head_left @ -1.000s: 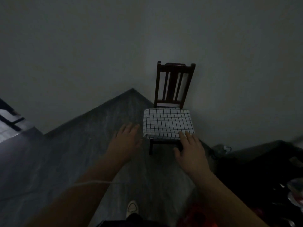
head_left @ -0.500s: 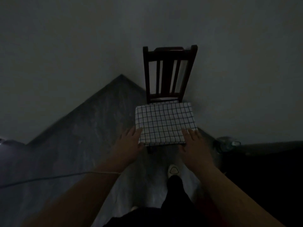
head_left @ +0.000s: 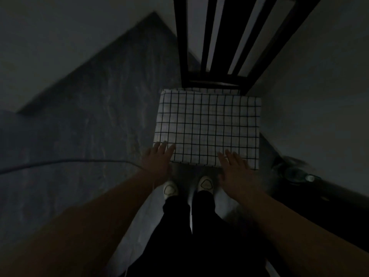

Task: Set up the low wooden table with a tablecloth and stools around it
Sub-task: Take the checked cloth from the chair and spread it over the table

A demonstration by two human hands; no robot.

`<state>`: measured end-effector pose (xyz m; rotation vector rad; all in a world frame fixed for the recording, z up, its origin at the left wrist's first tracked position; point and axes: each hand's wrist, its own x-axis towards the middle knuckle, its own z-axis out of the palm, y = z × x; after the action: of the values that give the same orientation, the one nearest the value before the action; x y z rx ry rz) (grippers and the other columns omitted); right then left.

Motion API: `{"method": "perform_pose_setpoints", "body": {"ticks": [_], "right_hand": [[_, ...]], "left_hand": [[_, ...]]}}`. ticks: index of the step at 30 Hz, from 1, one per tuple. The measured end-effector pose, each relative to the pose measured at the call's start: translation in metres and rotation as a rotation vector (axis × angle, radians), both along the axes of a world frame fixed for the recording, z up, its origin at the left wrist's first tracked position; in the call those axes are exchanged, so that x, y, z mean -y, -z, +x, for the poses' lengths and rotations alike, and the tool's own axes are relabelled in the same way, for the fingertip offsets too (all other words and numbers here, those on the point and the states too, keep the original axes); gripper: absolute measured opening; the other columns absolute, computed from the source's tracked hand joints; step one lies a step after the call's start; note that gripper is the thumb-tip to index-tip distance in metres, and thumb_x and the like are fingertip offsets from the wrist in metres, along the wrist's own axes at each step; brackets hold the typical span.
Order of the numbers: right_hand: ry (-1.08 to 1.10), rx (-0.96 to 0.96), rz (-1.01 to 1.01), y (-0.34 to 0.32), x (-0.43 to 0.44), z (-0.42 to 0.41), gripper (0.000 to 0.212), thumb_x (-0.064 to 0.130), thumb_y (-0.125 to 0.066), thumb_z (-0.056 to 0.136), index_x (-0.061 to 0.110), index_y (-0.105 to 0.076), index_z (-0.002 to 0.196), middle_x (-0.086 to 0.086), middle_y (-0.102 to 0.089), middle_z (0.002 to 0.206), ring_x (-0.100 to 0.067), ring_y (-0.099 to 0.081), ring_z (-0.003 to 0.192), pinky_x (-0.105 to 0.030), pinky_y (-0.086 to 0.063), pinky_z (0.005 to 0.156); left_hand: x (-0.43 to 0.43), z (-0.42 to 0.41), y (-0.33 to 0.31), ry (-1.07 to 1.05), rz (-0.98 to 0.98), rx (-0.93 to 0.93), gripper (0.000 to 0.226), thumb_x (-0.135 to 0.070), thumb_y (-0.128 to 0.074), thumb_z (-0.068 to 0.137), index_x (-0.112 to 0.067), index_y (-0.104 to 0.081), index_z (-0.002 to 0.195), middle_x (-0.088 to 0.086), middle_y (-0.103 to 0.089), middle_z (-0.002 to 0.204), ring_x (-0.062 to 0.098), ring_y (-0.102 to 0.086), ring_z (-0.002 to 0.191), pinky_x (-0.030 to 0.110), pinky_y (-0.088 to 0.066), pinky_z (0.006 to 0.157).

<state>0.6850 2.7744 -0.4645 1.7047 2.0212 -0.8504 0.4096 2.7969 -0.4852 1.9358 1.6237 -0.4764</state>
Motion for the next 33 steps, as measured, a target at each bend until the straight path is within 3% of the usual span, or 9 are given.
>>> {"method": "perform_pose_setpoints", "body": {"ticks": [7,11,16,19,22,25,27,30,33], "right_hand": [[-0.145,0.048,-0.005,0.139,-0.02,-0.002,0.083,0.04,-0.051,0.098,0.025,0.004,0.159,-0.005,0.008,0.166,-0.029,0.01,0.152,-0.053,-0.002,0.122],[-0.197,0.113,0.048,0.191,-0.014,-0.003,0.082,0.029,-0.049,0.096,0.024,0.003,0.159,-0.008,0.007,0.166,-0.033,0.006,0.152,-0.059,-0.002,0.12],[-0.211,0.148,0.105,0.213,-0.009,-0.003,0.076,0.019,-0.04,0.09,0.022,-0.009,0.159,-0.013,-0.01,0.165,-0.037,-0.011,0.151,-0.063,-0.017,0.115],[-0.211,0.112,0.074,0.209,-0.013,0.001,0.072,0.015,-0.029,0.092,0.026,-0.005,0.159,-0.009,-0.004,0.166,-0.033,-0.005,0.152,-0.059,-0.015,0.118],[-0.171,0.072,0.013,0.197,-0.024,0.003,0.076,0.007,-0.041,0.095,0.029,-0.006,0.159,-0.004,-0.005,0.167,-0.027,-0.005,0.152,-0.051,-0.017,0.12],[-0.061,-0.048,-0.082,0.169,-0.037,0.003,0.071,0.002,-0.045,0.097,0.026,-0.016,0.158,-0.004,-0.021,0.164,-0.024,-0.024,0.148,-0.042,-0.027,0.118],[0.0,-0.114,-0.053,0.139,-0.041,0.0,0.065,0.003,-0.051,0.097,0.023,-0.028,0.155,-0.007,-0.033,0.158,-0.025,-0.036,0.141,-0.039,-0.031,0.115],[0.011,-0.154,0.081,0.078,-0.048,-0.012,0.053,0.001,-0.051,0.095,0.016,-0.047,0.145,-0.011,-0.053,0.143,-0.028,-0.052,0.125,-0.039,-0.041,0.102],[-0.076,-0.126,0.199,-0.003,-0.061,-0.032,0.041,0.004,-0.052,0.093,0.018,-0.061,0.13,-0.009,-0.065,0.121,-0.028,-0.061,0.103,-0.032,-0.043,0.077]], "left_hand": [[-0.005,0.006,0.132,0.232,0.095,-0.029,0.094,-0.051,-0.057,0.09,-0.033,0.007,0.157,0.009,0.007,0.166,0.033,0.013,0.151,0.058,0.004,0.119],[0.005,0.002,0.179,0.226,0.101,-0.048,0.109,-0.04,-0.073,0.081,-0.032,0.004,0.158,0.01,0.003,0.166,0.035,0.007,0.151,0.064,-0.004,0.118],[0.008,0.004,0.198,0.185,0.154,-0.034,0.094,-0.022,-0.062,0.09,-0.032,0.001,0.158,0.011,-0.001,0.166,0.036,0.002,0.152,0.065,-0.012,0.116],[0.004,0.001,0.194,0.212,0.153,-0.03,0.085,-0.022,-0.054,0.093,-0.032,-0.001,0.158,0.011,-0.003,0.166,0.037,-0.002,0.151,0.064,-0.017,0.115],[-0.005,0.002,0.181,0.186,0.066,-0.032,0.069,-0.029,-0.039,0.096,-0.033,-0.008,0.158,0.007,-0.006,0.166,0.034,-0.004,0.152,0.061,-0.018,0.117],[-0.017,0.001,0.156,0.105,-0.021,0.004,0.056,-0.022,-0.042,0.098,-0.028,-0.029,0.152,0.004,-0.033,0.158,0.028,-0.03,0.145,0.053,-0.032,0.111],[-0.022,-0.004,0.126,0.018,-0.036,0.052,0.048,-0.02,-0.046,0.096,-0.026,-0.042,0.143,0.005,-0.053,0.141,0.028,-0.051,0.127,0.048,-0.044,0.101],[-0.026,-0.017,0.063,-0.117,-0.045,0.151,0.033,-0.02,-0.046,0.095,-0.025,-0.054,0.127,0.005,-0.063,0.123,0.028,-0.061,0.11,0.043,-0.049,0.09],[-0.021,-0.039,-0.023,-0.181,-0.066,0.206,0.033,-0.017,-0.047,0.096,-0.024,-0.055,0.127,0.008,-0.063,0.123,0.03,-0.059,0.111,0.034,-0.043,0.087]]}}
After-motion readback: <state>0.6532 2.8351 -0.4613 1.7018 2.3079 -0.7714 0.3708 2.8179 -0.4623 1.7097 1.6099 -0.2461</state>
